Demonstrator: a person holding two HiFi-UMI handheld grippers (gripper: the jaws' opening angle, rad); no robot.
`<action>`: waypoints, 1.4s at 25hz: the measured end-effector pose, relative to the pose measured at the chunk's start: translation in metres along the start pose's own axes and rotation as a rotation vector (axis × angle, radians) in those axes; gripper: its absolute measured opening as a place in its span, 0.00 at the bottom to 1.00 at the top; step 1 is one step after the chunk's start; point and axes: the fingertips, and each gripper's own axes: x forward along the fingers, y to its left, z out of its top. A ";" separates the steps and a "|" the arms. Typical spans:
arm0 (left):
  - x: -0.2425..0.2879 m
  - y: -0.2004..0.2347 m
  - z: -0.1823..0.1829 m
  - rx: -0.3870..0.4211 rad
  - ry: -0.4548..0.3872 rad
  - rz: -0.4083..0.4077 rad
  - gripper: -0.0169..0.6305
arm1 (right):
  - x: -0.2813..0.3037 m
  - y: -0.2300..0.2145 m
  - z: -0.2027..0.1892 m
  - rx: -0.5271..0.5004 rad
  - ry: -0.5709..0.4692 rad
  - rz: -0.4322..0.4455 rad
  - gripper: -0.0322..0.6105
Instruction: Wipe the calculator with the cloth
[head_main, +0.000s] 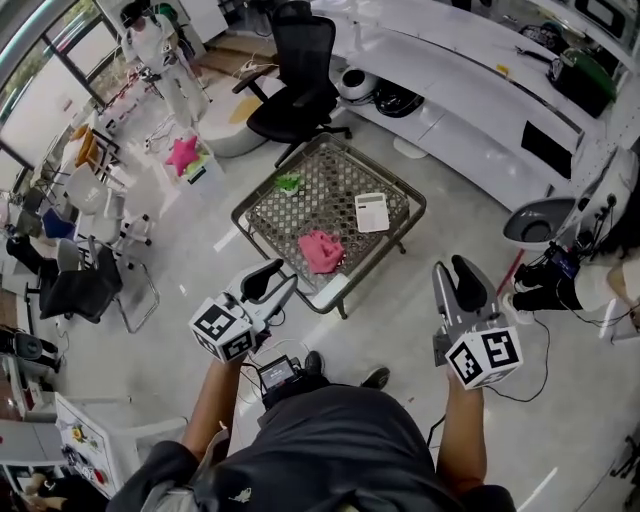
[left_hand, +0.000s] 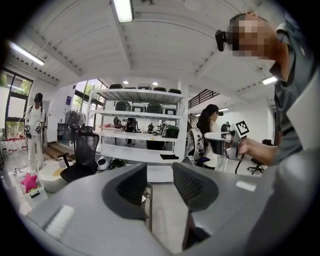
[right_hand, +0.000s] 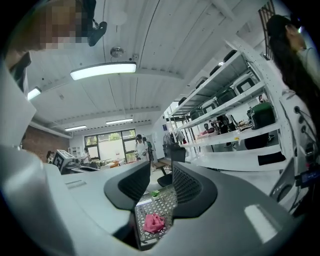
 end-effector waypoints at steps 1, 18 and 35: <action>0.005 -0.001 0.000 -0.003 0.004 -0.005 0.29 | -0.002 -0.004 -0.001 0.003 -0.001 -0.006 0.23; 0.087 0.058 0.006 -0.018 -0.032 -0.206 0.30 | 0.026 -0.022 -0.005 -0.036 0.030 -0.207 0.23; 0.122 0.180 -0.007 -0.087 -0.033 -0.305 0.30 | 0.131 0.006 0.002 -0.099 0.077 -0.314 0.23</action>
